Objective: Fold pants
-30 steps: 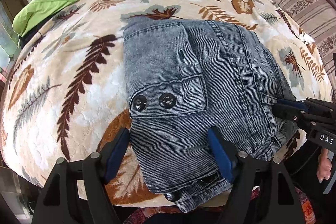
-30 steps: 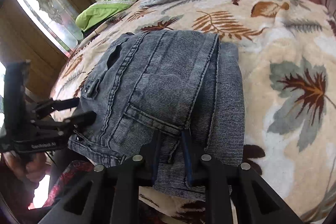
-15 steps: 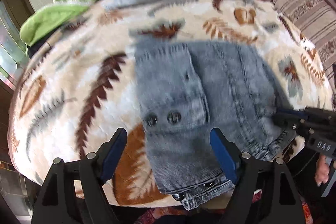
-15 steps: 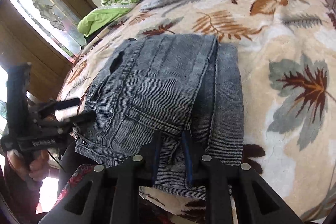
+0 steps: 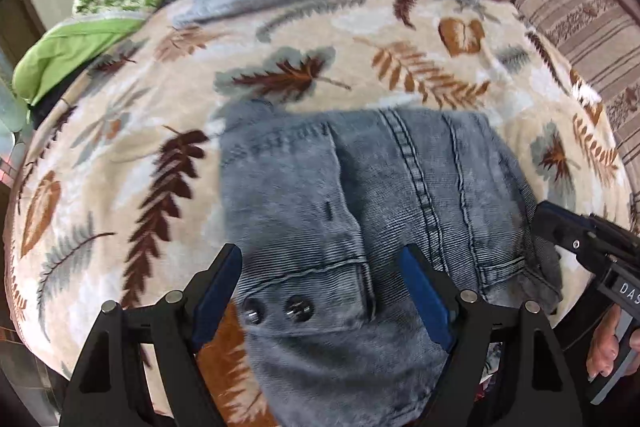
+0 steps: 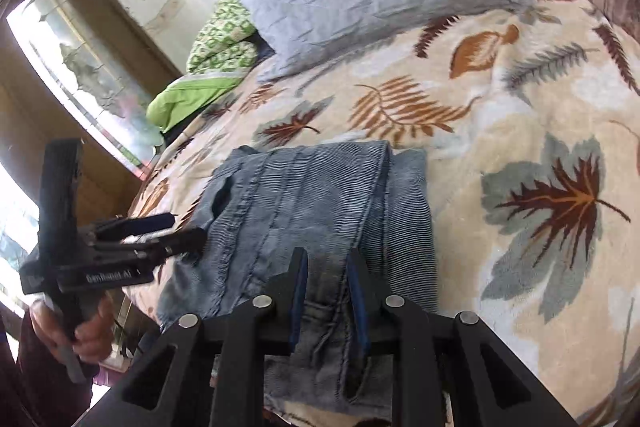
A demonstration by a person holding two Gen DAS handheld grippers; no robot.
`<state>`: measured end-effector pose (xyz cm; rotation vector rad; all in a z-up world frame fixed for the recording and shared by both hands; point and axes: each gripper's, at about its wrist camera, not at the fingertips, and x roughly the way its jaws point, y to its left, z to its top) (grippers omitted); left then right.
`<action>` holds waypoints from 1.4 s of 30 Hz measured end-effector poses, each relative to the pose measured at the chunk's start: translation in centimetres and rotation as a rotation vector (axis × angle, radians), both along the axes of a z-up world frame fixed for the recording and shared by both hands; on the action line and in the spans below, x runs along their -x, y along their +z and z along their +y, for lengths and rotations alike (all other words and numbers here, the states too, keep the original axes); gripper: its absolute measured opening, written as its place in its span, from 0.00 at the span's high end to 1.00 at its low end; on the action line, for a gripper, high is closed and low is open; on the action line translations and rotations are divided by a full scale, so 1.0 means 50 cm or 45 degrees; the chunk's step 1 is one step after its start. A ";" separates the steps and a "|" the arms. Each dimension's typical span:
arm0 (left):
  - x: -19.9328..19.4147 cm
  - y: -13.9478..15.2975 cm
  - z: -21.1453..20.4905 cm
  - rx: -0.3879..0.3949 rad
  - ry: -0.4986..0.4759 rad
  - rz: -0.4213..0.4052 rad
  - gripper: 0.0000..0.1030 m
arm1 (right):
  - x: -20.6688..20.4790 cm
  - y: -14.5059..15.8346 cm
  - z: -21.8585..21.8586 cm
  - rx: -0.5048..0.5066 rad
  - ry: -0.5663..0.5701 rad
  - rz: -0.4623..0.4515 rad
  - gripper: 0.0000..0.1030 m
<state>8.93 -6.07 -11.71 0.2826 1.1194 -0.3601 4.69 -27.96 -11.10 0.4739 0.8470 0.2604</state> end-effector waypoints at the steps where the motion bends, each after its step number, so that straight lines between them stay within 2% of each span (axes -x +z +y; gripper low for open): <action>1: -0.001 -0.008 -0.005 -0.021 0.001 -0.002 0.21 | -0.008 -0.006 0.002 0.002 -0.001 0.022 0.77; 5: -0.005 -0.025 -0.010 -0.048 -0.007 -0.014 0.16 | -0.039 -0.043 0.014 0.039 0.026 0.128 0.76; 8: -0.010 -0.039 -0.013 -0.080 -0.018 -0.012 0.09 | -0.049 -0.053 0.016 0.053 0.038 0.139 0.76; 12: -0.026 -0.055 -0.005 -0.064 0.014 0.008 0.00 | -0.057 -0.067 0.006 0.009 0.036 0.161 0.76; 19: -0.029 -0.061 -0.007 -0.055 0.002 0.001 0.00 | -0.062 -0.072 0.017 0.045 0.056 0.145 0.76; 24: -0.031 -0.061 -0.006 -0.052 0.005 0.006 0.00 | -0.068 -0.076 0.010 0.011 0.064 0.148 0.76; 32: -0.009 -0.042 0.014 -0.006 0.092 -0.008 0.00 | -0.059 -0.072 0.006 -0.007 0.057 0.135 0.76; 42: 0.050 0.017 0.047 -0.054 0.128 -0.194 0.00 | -0.039 -0.053 0.012 0.046 0.054 0.100 0.76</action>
